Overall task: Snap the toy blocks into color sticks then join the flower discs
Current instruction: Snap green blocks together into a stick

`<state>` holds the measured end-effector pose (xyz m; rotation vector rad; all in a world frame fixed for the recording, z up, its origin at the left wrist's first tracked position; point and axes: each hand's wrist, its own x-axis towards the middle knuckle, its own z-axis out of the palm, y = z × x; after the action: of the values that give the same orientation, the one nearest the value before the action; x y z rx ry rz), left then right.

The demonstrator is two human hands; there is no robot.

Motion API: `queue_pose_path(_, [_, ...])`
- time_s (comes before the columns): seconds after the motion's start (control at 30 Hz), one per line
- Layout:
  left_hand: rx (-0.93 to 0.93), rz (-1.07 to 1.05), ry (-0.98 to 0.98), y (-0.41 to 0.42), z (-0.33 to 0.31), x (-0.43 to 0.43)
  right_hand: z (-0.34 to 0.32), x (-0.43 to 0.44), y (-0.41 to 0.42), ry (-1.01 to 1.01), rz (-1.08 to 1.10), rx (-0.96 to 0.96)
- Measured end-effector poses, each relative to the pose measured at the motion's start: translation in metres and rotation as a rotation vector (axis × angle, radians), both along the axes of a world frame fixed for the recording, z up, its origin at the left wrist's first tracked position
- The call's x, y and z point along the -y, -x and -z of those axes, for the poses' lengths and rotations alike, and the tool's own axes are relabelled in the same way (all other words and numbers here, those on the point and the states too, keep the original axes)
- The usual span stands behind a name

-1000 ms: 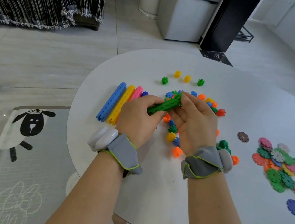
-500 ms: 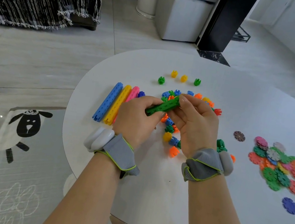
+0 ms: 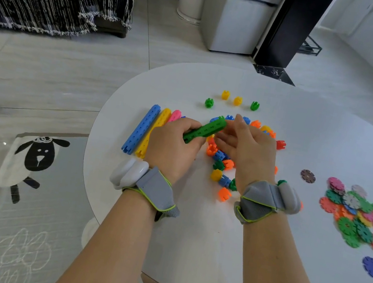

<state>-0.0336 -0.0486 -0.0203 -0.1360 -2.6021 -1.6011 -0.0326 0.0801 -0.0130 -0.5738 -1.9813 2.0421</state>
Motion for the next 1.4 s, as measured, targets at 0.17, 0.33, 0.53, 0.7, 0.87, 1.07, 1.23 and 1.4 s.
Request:
queue_pose_path(0.17, [-0.022,-0.079,0.134,0.009,0.002,0.006,0.008,-0.01,0.019,-0.816,-0.007,0.062])
queue_pose_path(0.33, [-0.038,-0.102,0.166,0.018,0.008,0.004,0.015,-0.006,0.046,-1.125,-0.165,0.252])
queue_pose_path(0.53, [-0.033,-0.112,0.153,0.019,0.007,0.004,0.025,-0.002,0.068,-1.286,-0.171,0.425])
queue_pose_path(0.7, [-0.04,-0.111,0.144,0.017,0.005,0.005,0.022,0.004,0.071,-1.266,-0.192,0.431])
queue_pose_path(0.87, [-0.031,-0.088,0.173,0.018,0.006,0.006,0.002,-0.006,0.039,-0.975,-0.116,0.184])
queue_pose_path(1.07, [-0.06,-0.024,0.166,0.01,0.0,0.0,-0.002,-0.01,0.019,-0.105,-0.08,-0.018])
queue_pose_path(1.23, [-0.052,0.01,0.118,0.008,-0.001,-0.005,-0.002,-0.005,0.013,0.208,-0.005,-0.032])
queue_pose_path(1.4, [-0.064,0.027,0.124,0.007,-0.001,-0.011,-0.002,-0.005,0.01,0.245,0.029,-0.045])
